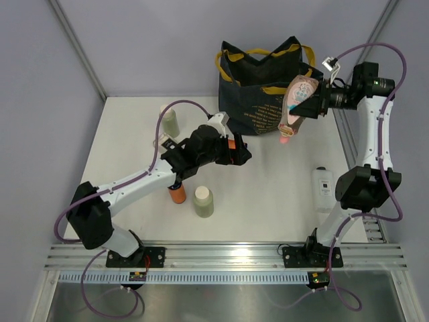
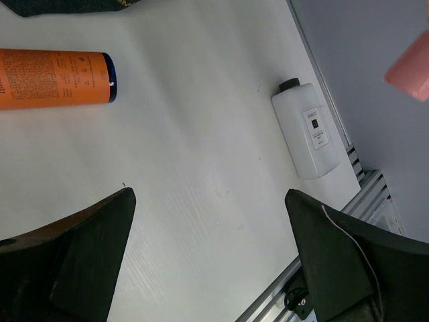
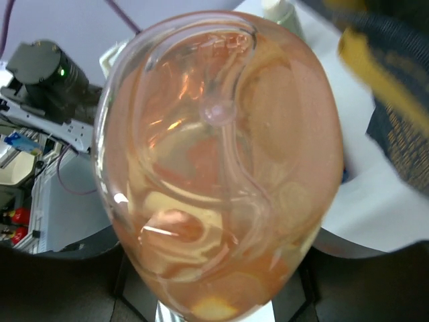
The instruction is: Place the personal care products into the canvas bag
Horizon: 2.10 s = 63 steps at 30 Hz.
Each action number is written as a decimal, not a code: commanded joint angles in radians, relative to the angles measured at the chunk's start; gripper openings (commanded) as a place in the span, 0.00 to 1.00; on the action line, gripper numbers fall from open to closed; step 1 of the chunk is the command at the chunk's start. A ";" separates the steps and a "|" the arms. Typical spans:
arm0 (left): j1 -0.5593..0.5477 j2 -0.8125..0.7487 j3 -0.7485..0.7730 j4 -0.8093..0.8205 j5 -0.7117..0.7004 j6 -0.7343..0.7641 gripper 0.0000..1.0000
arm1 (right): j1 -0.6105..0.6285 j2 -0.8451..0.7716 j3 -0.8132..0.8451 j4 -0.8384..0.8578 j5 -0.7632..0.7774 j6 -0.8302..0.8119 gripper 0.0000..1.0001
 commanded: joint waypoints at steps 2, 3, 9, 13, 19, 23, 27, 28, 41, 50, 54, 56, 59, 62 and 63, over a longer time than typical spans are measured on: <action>0.007 -0.052 0.013 0.037 -0.014 -0.002 0.99 | 0.017 0.130 0.298 -0.271 -0.324 0.145 0.00; 0.007 -0.054 0.016 0.035 -0.016 -0.002 0.99 | 0.015 0.185 0.414 -0.271 -0.323 0.183 0.00; 0.006 -0.063 0.015 0.018 -0.017 -0.009 0.99 | 0.046 0.265 0.577 0.209 -0.275 0.656 0.00; 0.007 -0.056 0.016 0.018 -0.017 -0.032 0.99 | 0.064 0.204 0.374 1.199 -0.168 1.398 0.00; 0.007 -0.071 0.010 -0.008 -0.040 -0.042 0.99 | 0.054 0.382 0.528 1.910 0.039 2.170 0.00; 0.006 -0.100 -0.016 -0.025 -0.060 -0.043 0.99 | 0.052 0.446 0.558 1.940 0.162 2.191 0.00; 0.009 -0.115 -0.033 -0.029 -0.069 -0.049 0.99 | 0.050 0.474 0.568 1.840 0.277 2.112 0.00; 0.009 -0.114 -0.031 -0.029 -0.069 -0.049 0.99 | 0.052 0.481 0.579 1.811 0.324 2.079 0.00; 0.018 -0.155 -0.053 -0.046 -0.091 -0.020 0.99 | 0.178 0.186 0.202 1.290 0.556 1.068 0.00; 0.050 -0.250 -0.100 -0.075 -0.115 0.026 0.99 | 0.342 0.028 -0.004 1.092 0.811 0.350 0.03; 0.058 -0.296 -0.137 -0.071 -0.129 0.034 0.99 | 0.400 0.076 0.047 0.950 0.898 0.144 0.07; 0.059 -0.327 -0.154 -0.065 -0.134 0.035 0.99 | 0.414 0.109 0.062 0.897 0.932 0.081 0.10; 0.061 -0.368 -0.197 -0.052 -0.143 0.032 0.99 | 0.423 0.138 0.045 0.880 0.986 0.035 0.15; 0.064 -0.396 -0.238 -0.042 -0.149 0.028 0.99 | 0.448 0.168 0.011 0.895 1.093 -0.066 0.21; 0.064 -0.410 -0.250 -0.040 -0.151 0.028 0.99 | 0.454 0.179 0.007 0.897 1.157 -0.094 0.23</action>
